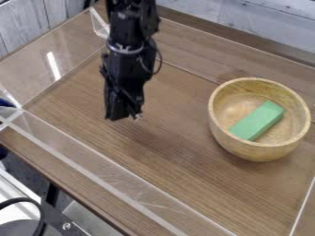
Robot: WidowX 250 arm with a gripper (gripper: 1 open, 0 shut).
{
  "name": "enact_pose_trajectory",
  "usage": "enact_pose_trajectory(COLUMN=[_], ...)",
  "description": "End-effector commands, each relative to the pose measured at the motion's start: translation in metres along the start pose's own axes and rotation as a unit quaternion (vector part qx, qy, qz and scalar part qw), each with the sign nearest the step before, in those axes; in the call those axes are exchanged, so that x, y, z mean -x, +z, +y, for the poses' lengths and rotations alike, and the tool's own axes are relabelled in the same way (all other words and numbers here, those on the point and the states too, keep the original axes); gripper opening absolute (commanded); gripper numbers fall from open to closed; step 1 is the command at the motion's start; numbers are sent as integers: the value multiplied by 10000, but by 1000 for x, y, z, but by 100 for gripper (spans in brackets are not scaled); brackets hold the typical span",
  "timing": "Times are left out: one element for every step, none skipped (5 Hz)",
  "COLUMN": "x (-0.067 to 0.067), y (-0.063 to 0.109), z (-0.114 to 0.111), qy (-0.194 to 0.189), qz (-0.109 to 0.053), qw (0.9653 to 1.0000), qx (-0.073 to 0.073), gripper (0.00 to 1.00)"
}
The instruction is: Put the green block in the brown bowl
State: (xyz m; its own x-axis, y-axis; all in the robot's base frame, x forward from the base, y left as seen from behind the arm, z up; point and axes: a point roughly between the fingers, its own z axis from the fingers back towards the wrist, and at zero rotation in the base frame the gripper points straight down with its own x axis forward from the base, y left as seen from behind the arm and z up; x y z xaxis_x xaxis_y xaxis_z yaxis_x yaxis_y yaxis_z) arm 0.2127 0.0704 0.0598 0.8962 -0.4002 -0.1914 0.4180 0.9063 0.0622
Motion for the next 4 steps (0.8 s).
enact_pose_trajectory(x=[-2,0,-6,-11], y=[21,24,23,22], z=[4,4,5,5], qy=[96,170,127,60], qz=[-239,-226,-85,67], qw=[9994,9992,9998,10000], qx=[-249,-269,-130,18], gripper=[0,0,0,100])
